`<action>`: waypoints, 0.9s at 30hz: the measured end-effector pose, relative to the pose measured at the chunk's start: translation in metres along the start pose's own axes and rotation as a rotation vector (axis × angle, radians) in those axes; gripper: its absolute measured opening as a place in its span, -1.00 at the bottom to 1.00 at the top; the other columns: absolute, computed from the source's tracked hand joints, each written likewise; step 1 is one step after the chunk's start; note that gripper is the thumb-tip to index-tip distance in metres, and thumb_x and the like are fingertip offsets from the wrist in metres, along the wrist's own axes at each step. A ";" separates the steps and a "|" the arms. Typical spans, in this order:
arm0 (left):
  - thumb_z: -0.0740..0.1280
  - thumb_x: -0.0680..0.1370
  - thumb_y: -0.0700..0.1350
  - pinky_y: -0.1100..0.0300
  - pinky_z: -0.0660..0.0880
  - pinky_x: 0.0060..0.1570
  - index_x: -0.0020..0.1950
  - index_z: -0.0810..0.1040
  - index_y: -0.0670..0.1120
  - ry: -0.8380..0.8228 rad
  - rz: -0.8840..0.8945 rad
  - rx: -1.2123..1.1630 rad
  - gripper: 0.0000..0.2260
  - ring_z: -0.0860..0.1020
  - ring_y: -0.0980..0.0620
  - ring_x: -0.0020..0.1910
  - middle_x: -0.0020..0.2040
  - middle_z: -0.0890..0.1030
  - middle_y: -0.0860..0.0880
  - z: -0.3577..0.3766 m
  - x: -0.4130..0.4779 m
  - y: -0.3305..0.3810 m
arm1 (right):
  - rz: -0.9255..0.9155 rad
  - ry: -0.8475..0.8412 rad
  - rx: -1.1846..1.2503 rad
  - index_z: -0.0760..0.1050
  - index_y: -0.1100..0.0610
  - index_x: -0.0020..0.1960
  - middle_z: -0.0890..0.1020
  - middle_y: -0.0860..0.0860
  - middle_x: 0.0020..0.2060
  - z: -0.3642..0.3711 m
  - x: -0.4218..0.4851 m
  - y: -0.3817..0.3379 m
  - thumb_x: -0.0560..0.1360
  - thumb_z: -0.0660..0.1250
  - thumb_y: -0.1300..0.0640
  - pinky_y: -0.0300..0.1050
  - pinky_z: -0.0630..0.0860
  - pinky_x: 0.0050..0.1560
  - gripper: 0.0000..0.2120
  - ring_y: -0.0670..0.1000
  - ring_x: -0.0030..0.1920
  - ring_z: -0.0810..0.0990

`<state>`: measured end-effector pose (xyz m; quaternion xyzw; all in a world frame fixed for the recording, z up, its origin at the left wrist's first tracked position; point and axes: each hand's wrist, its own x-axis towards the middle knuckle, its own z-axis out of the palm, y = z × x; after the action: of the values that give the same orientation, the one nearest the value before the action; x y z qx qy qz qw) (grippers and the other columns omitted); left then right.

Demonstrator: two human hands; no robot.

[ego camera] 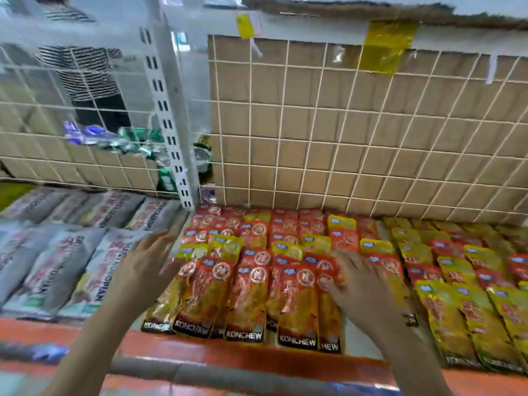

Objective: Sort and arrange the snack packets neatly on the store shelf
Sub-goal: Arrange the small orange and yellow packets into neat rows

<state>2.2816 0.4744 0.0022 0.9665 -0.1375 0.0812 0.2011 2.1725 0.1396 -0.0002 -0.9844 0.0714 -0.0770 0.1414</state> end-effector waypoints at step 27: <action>0.30 0.53 -0.11 0.23 0.44 0.03 -0.04 0.42 -0.02 -0.273 0.184 -0.046 -0.93 0.52 0.03 0.05 0.04 0.53 0.02 0.042 0.074 -0.020 | -0.154 -0.306 0.191 0.43 0.12 0.17 0.49 -0.03 0.05 0.068 0.123 -0.124 0.42 0.39 -0.08 -0.21 0.30 -0.02 -0.58 -0.06 0.05 0.41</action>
<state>2.3620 0.4576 -0.0270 0.9470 -0.2532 -0.0362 0.1943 2.3192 0.2557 -0.0126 -0.9693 -0.0343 0.0567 0.2369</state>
